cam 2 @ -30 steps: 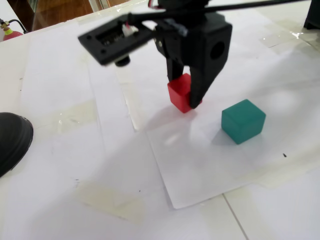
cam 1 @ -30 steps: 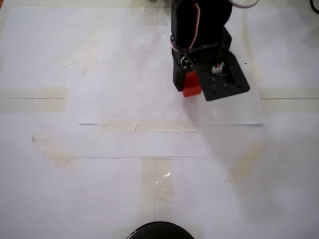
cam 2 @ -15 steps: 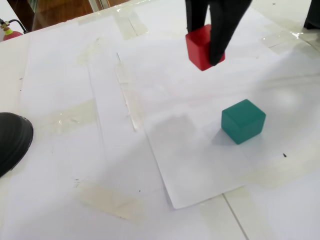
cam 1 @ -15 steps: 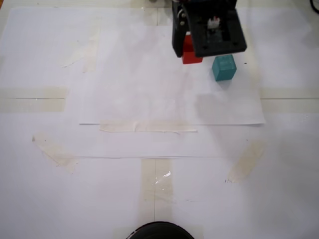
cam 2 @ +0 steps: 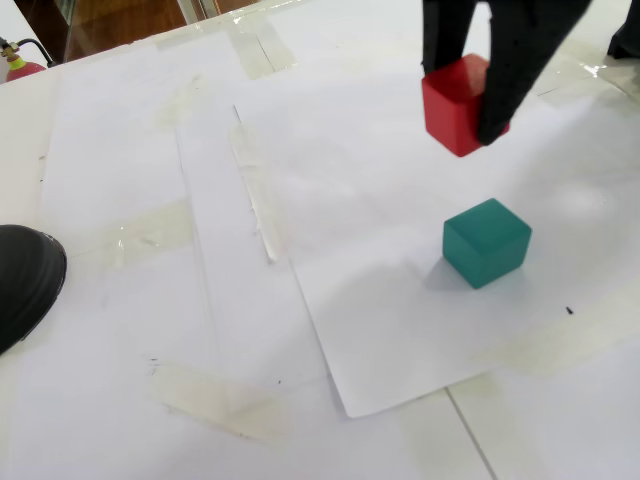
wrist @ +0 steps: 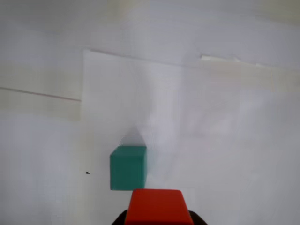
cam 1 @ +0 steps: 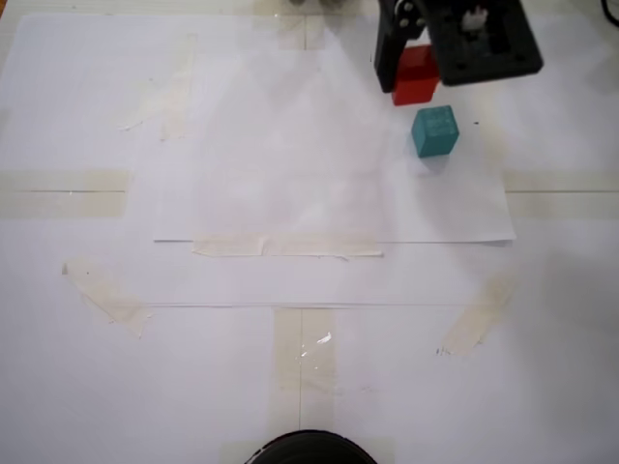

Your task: Put the red cube on the top of the blue cube.

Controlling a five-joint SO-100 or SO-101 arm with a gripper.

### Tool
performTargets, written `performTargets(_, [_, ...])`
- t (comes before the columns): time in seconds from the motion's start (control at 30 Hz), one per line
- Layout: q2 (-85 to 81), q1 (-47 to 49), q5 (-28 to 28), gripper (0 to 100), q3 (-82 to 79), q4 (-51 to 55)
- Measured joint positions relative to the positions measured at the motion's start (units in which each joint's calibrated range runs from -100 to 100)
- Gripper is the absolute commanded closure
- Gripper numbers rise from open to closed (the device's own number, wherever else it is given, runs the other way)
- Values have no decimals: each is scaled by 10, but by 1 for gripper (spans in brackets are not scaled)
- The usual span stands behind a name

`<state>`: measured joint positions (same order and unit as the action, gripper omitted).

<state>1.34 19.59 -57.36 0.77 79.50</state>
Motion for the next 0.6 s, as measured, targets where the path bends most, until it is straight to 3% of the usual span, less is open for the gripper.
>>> performTargets(0.6, [19,50,-21,86,11,-20])
